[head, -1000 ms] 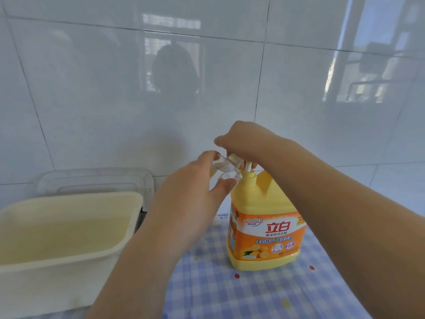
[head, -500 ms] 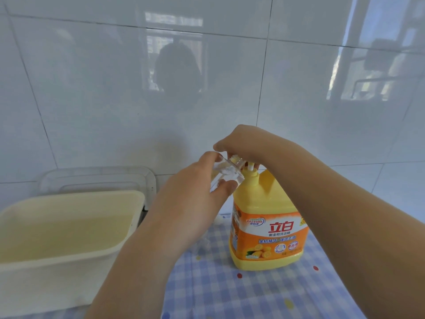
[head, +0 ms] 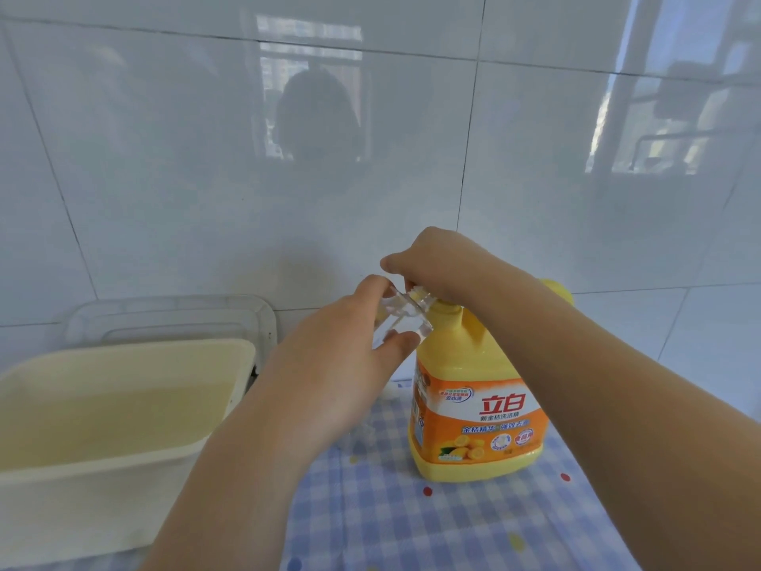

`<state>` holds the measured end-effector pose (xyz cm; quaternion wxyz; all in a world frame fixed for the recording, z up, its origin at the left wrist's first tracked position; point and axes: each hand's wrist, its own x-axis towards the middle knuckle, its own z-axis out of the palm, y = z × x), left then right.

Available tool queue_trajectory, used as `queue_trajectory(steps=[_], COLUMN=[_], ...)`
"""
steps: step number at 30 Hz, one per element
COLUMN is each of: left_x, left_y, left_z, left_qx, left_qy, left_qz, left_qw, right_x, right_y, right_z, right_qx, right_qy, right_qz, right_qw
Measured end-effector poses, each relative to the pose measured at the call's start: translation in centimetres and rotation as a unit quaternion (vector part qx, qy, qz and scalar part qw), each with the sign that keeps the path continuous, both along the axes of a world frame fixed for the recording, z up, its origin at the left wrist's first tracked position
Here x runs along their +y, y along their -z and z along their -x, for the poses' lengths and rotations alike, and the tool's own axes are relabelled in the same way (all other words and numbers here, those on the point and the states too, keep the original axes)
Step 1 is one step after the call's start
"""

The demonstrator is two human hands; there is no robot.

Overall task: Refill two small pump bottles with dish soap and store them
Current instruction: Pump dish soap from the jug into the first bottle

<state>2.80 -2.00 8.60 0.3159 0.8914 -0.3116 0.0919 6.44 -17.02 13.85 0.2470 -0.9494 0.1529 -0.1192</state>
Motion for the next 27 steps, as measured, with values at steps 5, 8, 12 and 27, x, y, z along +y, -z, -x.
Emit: queue_trajectory(steps=[5,8,12,27], left_x=[-0.1,0.0,0.1,-0.1], left_y=[-0.1,-0.5,-0.7,-0.5], left_z=[0.3,0.6,0.7,0.6], left_qx=[-0.012,-0.033,-0.048,-0.02], left_qy=[-0.009,-0.013,-0.018,0.0], left_qz=[-0.01,-0.018,-0.022,0.033], left_qw=[1.0,0.999,0.998,0.999], right_x=[-0.1,-0.3,-0.4,-0.2], right_y=[0.1,0.2,0.0,-1.4], right_z=[-0.3,-0.4,-0.3,0.1], right_qx=[-0.005,-0.021,-0.02,-0.019], right_qy=[-0.002,0.003,0.013,-0.001], right_qz=[0.008,0.017,0.048,0.051], right_qw=[1.0,1.0,0.999,0.999])
